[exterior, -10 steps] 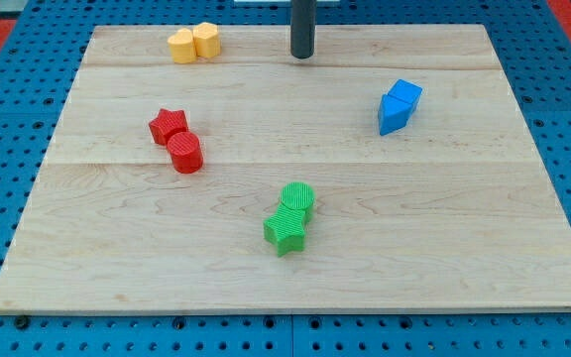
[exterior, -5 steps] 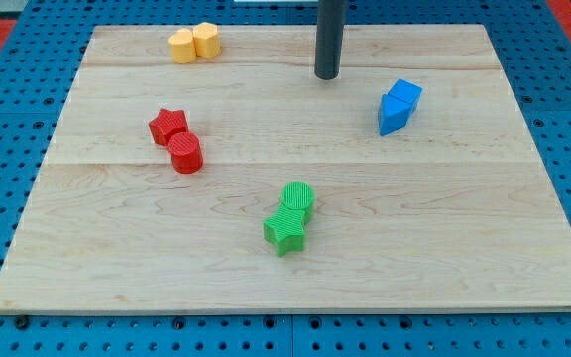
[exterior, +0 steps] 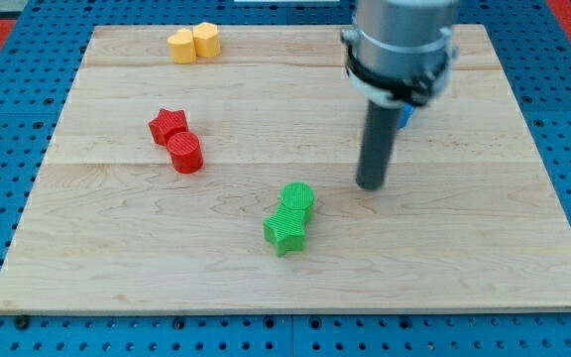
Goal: Move the green circle below the yellow hexagon
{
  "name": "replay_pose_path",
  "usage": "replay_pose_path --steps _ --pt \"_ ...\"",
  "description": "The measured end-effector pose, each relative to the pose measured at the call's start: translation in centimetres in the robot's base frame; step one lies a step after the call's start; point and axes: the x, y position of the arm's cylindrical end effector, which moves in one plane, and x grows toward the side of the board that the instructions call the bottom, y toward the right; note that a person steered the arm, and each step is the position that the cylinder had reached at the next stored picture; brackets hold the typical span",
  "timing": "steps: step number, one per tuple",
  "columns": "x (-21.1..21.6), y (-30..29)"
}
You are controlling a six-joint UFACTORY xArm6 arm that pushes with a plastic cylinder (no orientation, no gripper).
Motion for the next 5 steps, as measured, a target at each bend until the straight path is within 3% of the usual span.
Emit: replay_pose_path --steps 3,4,5 --pt "4.5 0.2" --pt "9.2 -4.3" --pt "9.2 -11.1"
